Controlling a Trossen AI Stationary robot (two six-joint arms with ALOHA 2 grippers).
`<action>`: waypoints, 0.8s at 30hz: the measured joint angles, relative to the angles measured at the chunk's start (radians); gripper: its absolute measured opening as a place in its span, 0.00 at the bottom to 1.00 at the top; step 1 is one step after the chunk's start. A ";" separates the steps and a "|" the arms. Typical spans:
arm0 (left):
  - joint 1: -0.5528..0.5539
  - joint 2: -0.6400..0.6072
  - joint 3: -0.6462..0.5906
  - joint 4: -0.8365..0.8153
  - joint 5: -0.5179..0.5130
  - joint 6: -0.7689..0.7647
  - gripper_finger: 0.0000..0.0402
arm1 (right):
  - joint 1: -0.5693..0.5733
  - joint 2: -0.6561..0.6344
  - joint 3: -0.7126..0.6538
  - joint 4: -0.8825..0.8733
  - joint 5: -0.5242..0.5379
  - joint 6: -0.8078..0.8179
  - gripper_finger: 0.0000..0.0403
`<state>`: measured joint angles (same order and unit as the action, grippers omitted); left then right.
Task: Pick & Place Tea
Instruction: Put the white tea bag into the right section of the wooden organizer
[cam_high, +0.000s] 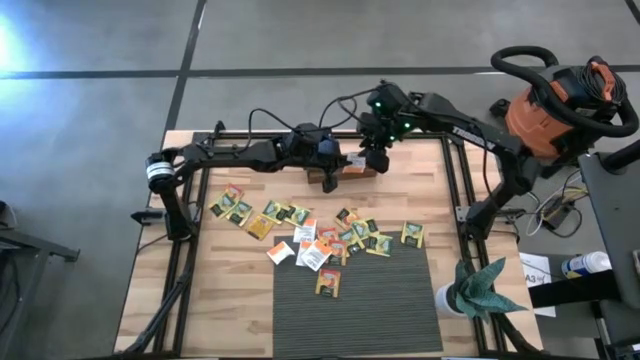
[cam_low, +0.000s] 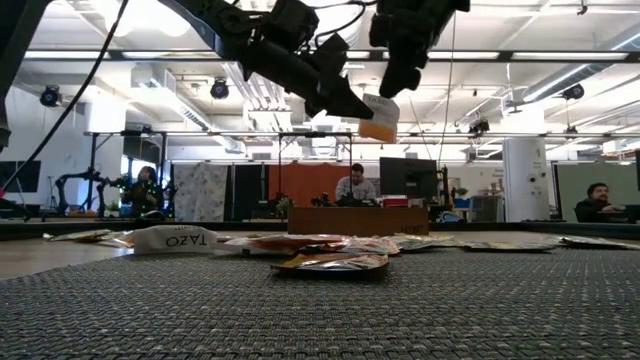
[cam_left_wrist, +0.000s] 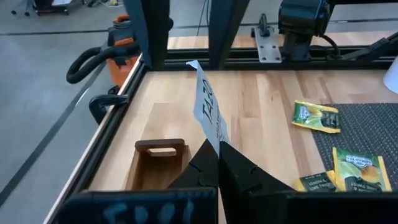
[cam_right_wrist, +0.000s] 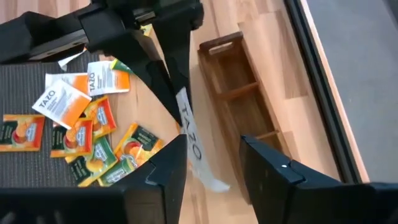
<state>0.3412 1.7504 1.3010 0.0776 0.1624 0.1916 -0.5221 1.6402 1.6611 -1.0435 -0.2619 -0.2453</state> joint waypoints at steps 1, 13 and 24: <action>0.000 0.000 0.000 0.000 0.000 0.003 0.00 | 0.001 0.010 0.008 -0.004 0.000 -0.002 0.34; 0.000 0.000 0.000 0.009 0.000 0.018 0.00 | 0.016 0.052 0.031 -0.048 0.000 -0.021 0.27; 0.000 0.000 0.000 0.017 -0.023 0.003 0.02 | 0.016 0.063 0.031 -0.050 0.024 -0.030 0.05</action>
<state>0.3412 1.7508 1.3010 0.0942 0.1399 0.1943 -0.5060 1.7031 1.6920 -1.0934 -0.2377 -0.2753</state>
